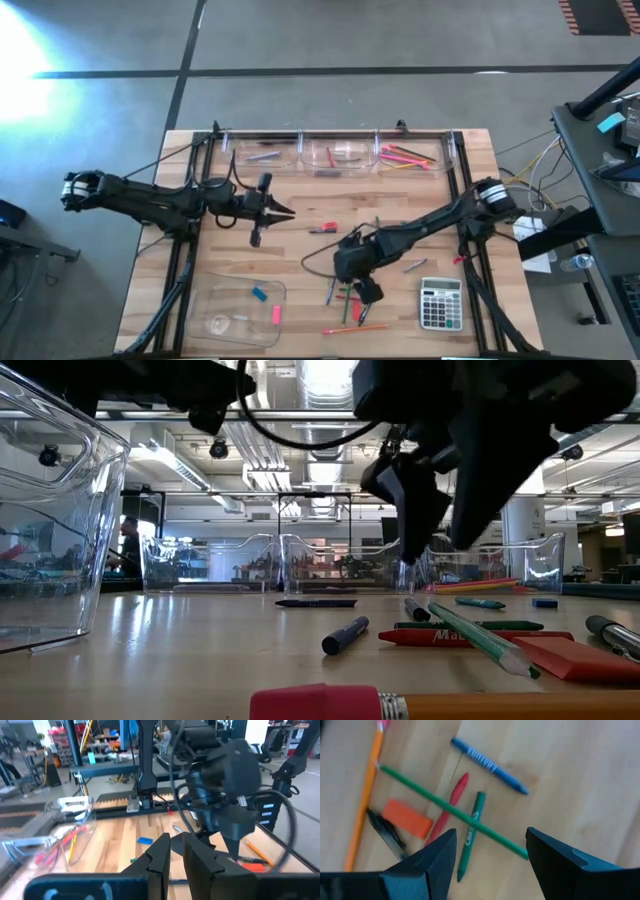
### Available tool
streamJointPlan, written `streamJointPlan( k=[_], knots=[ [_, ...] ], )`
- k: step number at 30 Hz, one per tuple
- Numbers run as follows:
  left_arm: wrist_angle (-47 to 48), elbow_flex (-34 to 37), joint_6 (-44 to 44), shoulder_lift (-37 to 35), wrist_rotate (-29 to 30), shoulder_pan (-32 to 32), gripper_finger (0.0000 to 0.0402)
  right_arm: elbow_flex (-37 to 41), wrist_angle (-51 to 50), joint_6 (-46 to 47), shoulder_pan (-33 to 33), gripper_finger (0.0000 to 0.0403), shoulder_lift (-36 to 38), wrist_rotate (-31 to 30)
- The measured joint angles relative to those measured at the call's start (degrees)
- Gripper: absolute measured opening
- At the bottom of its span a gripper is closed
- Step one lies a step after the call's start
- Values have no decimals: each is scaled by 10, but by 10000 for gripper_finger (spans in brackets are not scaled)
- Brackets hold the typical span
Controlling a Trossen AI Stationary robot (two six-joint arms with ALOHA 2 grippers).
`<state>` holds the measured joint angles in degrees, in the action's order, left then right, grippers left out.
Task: Sort crayons/erasers/pens/pencils in bins
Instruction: Put the green pencil into the top right transparent bin
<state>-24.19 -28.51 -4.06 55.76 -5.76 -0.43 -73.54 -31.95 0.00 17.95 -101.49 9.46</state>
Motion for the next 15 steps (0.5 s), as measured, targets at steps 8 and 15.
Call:
streamJointPlan(
  k=[8, 15],
  knots=[
    [8, 4, 23, 4, 0, -1, 34, -74, -104, -77, 2, 226, -78, -20],
    [7, 6, 37, 4, 0, -1, 34, -123, -176, -144, 3, 226, -118, -65]
  ],
)
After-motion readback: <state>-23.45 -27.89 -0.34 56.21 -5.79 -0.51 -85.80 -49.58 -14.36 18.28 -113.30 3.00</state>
